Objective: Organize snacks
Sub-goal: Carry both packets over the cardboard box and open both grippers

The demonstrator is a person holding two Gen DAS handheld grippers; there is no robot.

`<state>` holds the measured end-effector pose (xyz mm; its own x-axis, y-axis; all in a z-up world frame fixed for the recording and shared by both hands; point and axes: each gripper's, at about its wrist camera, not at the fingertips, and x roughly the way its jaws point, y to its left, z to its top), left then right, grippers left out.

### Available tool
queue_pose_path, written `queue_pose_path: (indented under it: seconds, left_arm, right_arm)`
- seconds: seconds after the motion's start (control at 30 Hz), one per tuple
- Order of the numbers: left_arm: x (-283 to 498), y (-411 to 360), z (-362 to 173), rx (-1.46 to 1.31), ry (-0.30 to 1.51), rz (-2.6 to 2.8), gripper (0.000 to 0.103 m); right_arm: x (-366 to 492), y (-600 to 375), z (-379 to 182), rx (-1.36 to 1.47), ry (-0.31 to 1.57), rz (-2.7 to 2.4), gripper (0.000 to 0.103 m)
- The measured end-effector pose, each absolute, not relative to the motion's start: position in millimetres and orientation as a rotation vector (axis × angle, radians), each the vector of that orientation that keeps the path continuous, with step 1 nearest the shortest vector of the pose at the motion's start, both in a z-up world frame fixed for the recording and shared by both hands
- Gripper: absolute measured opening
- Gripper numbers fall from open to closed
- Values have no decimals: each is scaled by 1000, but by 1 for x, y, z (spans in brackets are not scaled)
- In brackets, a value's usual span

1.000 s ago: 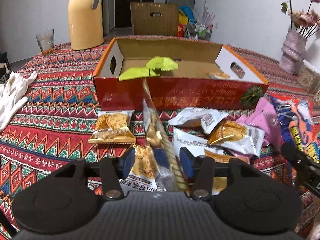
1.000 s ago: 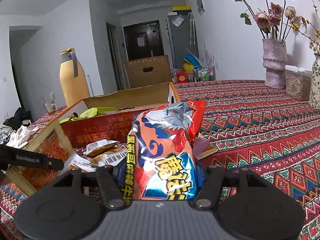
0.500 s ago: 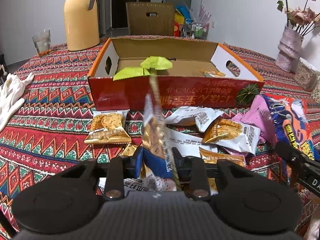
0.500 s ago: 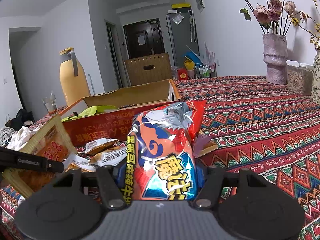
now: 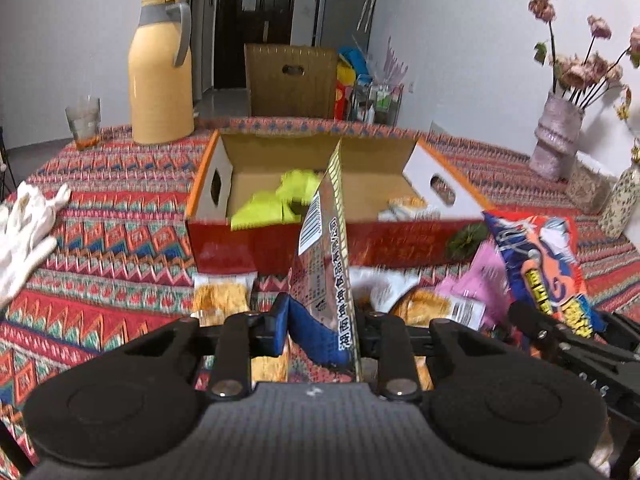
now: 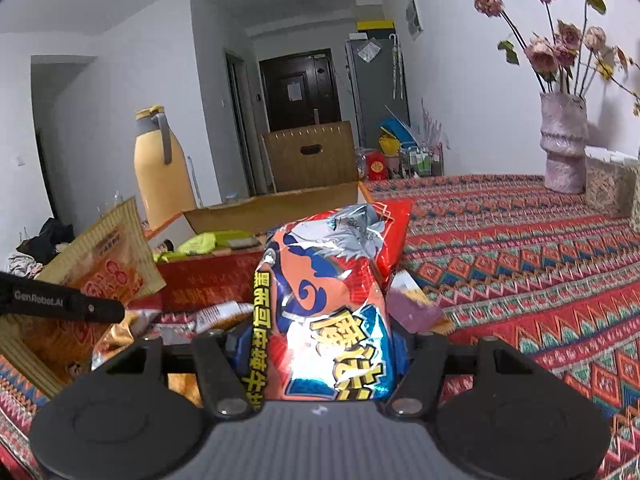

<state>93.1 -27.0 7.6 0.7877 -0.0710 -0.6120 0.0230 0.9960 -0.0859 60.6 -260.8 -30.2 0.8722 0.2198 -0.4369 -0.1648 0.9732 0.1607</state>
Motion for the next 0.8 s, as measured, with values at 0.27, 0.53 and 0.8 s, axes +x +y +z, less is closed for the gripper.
queue_pose_path:
  seconds: [0.27, 0.53, 0.8]
  left_arm:
    - [113, -27, 47, -75, 567, -43, 27]
    - [157, -26, 75, -98, 495, -28, 27]
    - [216, -17, 70, -140, 481, 12, 27]
  right_arm:
    - [88, -246, 0, 113, 416, 218, 62]
    - [140, -233, 25, 105, 384, 220, 62]
    - [212, -213, 24, 101, 426, 223, 61]
